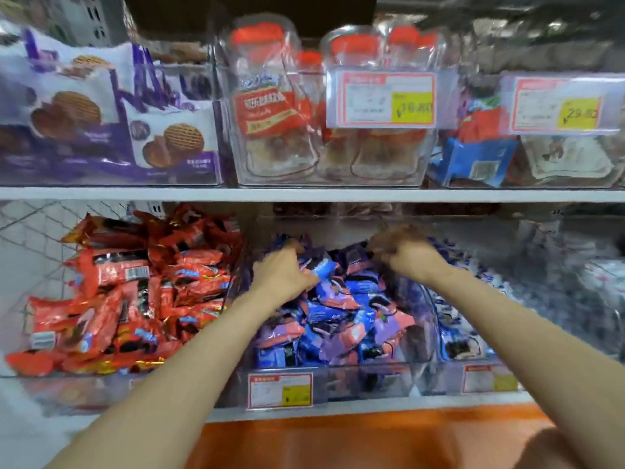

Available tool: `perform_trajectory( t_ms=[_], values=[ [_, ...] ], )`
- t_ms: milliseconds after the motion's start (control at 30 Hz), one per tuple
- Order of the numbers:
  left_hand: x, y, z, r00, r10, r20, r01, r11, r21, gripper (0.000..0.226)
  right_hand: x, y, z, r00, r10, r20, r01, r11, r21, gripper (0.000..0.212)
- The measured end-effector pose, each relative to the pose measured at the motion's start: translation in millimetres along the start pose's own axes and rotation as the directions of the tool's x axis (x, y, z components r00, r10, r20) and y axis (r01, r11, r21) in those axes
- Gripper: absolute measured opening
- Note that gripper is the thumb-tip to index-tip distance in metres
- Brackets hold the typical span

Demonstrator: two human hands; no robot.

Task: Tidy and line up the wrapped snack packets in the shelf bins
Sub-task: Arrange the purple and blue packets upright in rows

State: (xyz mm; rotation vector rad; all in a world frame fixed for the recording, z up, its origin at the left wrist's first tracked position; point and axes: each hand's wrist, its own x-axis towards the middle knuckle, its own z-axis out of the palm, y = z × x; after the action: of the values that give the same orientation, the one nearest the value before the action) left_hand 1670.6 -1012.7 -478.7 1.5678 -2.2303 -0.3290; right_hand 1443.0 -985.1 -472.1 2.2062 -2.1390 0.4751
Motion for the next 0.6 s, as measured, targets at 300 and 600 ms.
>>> perform_trajectory(
  t_ms=[300, 600],
  values=[
    [-4, 16, -4, 0.97, 0.241, -0.033, -0.234, 0.885, -0.403, 0.068, -26, -32, -13, 0.981, -0.182, 0.061, 0.118, 0.823, 0.555, 0.065],
    [-9, 8, -6, 0.984, 0.179, -0.017, -0.163, 0.848, -0.504, 0.066, -19, -45, -11, 0.966, -0.013, -0.259, 0.102, 0.937, 0.334, 0.04]
  ],
)
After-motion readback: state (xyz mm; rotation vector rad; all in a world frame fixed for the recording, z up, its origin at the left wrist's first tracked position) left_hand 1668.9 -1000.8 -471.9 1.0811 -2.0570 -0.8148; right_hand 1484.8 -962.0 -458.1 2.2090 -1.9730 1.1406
